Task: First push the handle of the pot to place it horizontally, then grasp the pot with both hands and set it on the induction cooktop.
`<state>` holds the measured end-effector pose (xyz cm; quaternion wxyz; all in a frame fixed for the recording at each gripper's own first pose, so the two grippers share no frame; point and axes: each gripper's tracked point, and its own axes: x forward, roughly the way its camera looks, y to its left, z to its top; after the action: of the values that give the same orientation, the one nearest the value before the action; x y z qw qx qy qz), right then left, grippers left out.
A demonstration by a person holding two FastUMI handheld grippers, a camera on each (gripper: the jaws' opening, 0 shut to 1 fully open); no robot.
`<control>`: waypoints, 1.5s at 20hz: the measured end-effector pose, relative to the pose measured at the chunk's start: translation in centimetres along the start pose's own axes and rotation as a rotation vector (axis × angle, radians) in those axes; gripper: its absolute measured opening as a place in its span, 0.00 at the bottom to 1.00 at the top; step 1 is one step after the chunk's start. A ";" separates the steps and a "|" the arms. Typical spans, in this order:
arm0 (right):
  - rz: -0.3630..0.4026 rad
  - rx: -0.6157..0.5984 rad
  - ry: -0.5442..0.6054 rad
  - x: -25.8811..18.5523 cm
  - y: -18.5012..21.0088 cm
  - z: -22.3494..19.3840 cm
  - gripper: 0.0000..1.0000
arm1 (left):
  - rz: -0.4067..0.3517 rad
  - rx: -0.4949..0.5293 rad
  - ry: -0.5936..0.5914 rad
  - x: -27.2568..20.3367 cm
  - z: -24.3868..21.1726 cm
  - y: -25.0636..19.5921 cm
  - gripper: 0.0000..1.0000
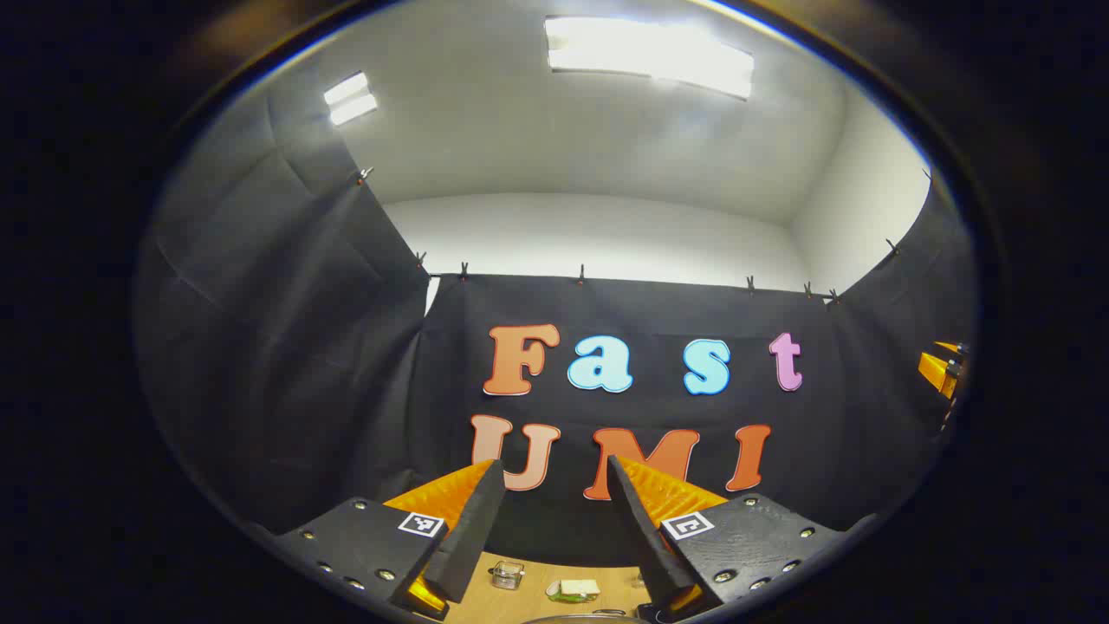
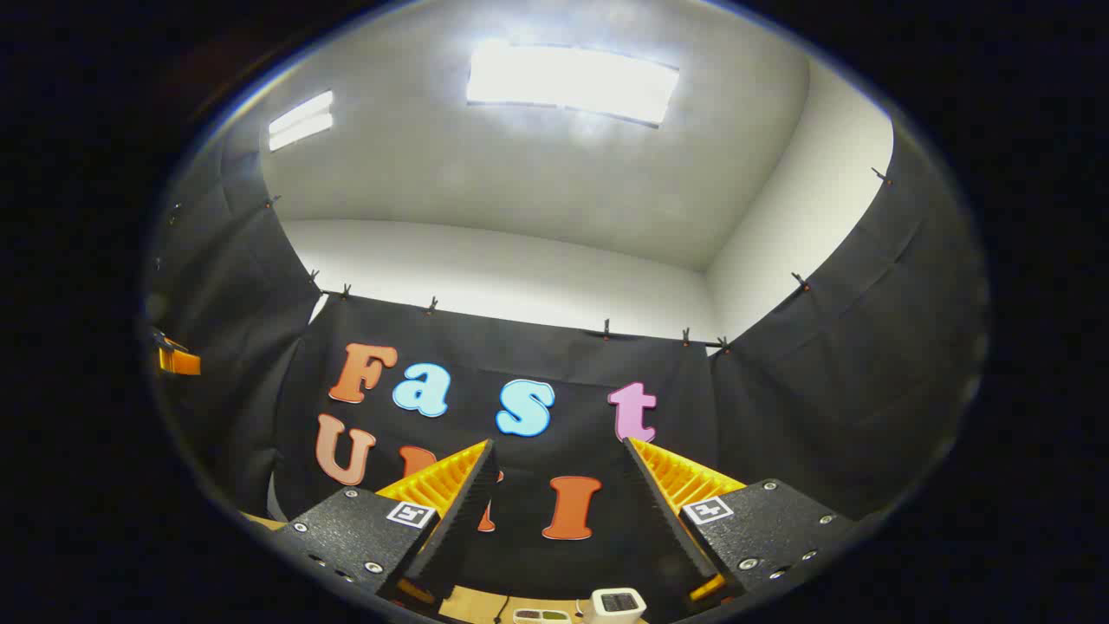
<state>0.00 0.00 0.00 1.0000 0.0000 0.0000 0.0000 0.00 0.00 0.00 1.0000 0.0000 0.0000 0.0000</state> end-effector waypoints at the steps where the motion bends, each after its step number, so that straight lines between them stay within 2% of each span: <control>1: 0.027 0.016 0.019 0.1 1.1 0.1 0.88 | -0.003 0.027 0.024 -0.2 -0.1 -0.1 0.76; 4: 0.107 0.080 0.087 -0.8 3.4 -1.0 0.89 | -0.086 0.014 0.128 -1.0 -2.6 -3.5 0.76; 5: 0.121 0.100 0.102 -1.2 3.8 -1.6 0.92 | -0.116 -0.011 0.154 -1.1 -3.6 -4.7 0.76; 6: 0.128 0.110 0.115 -1.7 3.9 -2.3 0.89 | -0.139 -0.040 0.178 -0.8 -4.6 -5.4 0.76; 8: 0.142 0.103 0.124 -2.5 3.9 -3.4 0.89 | -0.166 -0.051 0.215 -1.1 -6.0 -6.3 0.76; 12: 0.121 0.083 0.095 -2.7 2.7 -3.2 0.94 | -0.164 0.001 0.213 -1.6 -6.4 -6.8 0.76; 16: 0.147 0.097 0.101 -3.1 2.9 -4.1 0.95 | -0.119 0.069 0.171 -2.4 -6.6 -6.7 0.76; 20: 0.171 0.091 0.160 -3.9 3.0 -6.5 0.95 | -0.212 0.052 0.192 -3.8 -8.4 -9.8 0.77; 24: 0.168 0.084 0.170 -4.3 3.0 -7.4 0.95 | -0.277 0.100 0.195 -4.8 -9.9 -11.6 0.77; 30: 0.166 0.064 0.161 -5.8 3.1 -8.7 0.95 | -0.366 0.151 0.283 -6.8 -16.1 -13.9 0.78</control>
<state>-5.85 3.10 -8.73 0.9928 0.0320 0.0803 0.0826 -6.77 -13.86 -16.08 0.9706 0.0748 0.1400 -0.1810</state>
